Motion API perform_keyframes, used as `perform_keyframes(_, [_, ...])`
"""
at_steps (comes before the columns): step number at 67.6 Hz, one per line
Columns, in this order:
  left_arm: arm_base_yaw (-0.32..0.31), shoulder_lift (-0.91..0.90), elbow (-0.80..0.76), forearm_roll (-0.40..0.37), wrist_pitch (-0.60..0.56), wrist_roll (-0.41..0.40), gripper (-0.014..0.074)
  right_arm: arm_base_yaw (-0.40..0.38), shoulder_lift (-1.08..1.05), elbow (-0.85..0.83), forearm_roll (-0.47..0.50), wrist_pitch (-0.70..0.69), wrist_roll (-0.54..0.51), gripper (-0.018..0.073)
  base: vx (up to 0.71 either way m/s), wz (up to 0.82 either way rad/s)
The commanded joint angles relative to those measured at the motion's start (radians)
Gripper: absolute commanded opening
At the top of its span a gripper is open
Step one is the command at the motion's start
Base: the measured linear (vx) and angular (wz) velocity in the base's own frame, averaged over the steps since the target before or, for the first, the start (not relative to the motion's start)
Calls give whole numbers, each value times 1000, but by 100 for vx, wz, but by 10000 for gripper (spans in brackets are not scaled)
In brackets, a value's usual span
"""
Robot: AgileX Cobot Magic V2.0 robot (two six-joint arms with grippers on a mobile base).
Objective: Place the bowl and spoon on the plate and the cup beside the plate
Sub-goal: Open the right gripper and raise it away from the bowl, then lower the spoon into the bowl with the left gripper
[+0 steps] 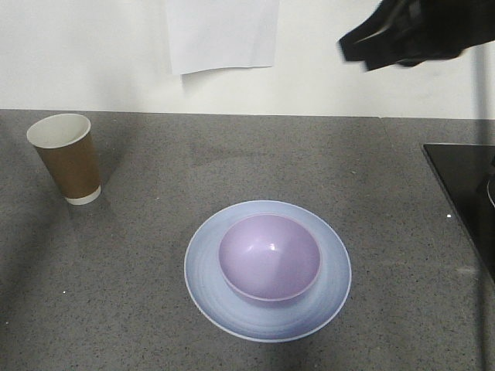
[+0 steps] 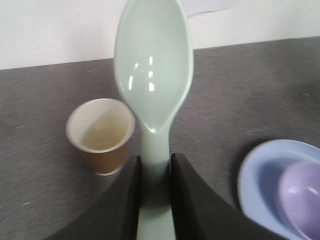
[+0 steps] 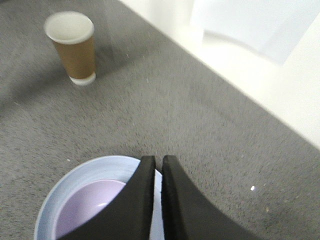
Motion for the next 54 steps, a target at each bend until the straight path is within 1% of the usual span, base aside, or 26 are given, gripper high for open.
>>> perform_keyframes(1, [-4, -15, -25, -189, -15, 80, -8, -5, -150, 12, 18, -38, 1, -10, 0, 0])
perform_keyframes(2, [-4, -14, -25, -199, -8, 90, -8, -5, -179, 24, 18, -41, 1, -9, 0, 0])
perform_keyframes(7, [-5, -2, -24, -314, 40, 146, -8, -5, -280, 117, 18, -67, 2, -6, 0, 0])
perform_keyframes(10, [-13, 11, -24, -350, 76, 171, -8, -5, -353, 177, 18, -90, 2, -6, 0, 0])
perform_keyframes(13, [-37, 29, -24, -362, 97, 177, -8, -5, -413, 255, 17, -110, 2, -6, 0, 0])
perform_keyframes(18, [-92, 58, -20, -345, 104, 175, -8, -5, -528, 384, 4, -159, 2, -6, 0, 0])
perform_keyframes(21, [-136, 80, -6, -342, 104, 175, -8, -5, -580, 465, -9, -190, 2, -6, 0, 0])
perform_keyframes(27, [-239, 128, 32, -339, 104, 175, -8, -5, -679, 603, -47, -267, 2, -6, 0, 0])
perform_keyframes(31, [-308, 163, 61, -319, 104, 177, -8, -5, -723, 690, -76, -314, 2, -6, 0, 0])
perform_keyframes(38, [-414, 226, 93, -239, 86, 171, -8, -5, -763, 790, -100, -360, 10, -6, 0, 0])
perform_keyframes(42, [-460, 262, 95, -198, 71, 149, -8, -5, -771, 833, -101, -372, 11, -6, 0, 0])
perform_keyframes(46, [-504, 299, 95, -192, 52, 134, -8, -5, -771, 863, -101, -376, 17, -6, 0, 0])
perform_keyframes(47, [-504, 299, 95, -192, 48, 131, -8, -5, -771, 869, -101, -377, 19, -6, 0, 0])
perform_keyframes(54, [-571, 360, 95, -192, 8, 122, -8, -5, -771, 907, -103, -389, 21, -6, 0, 0])
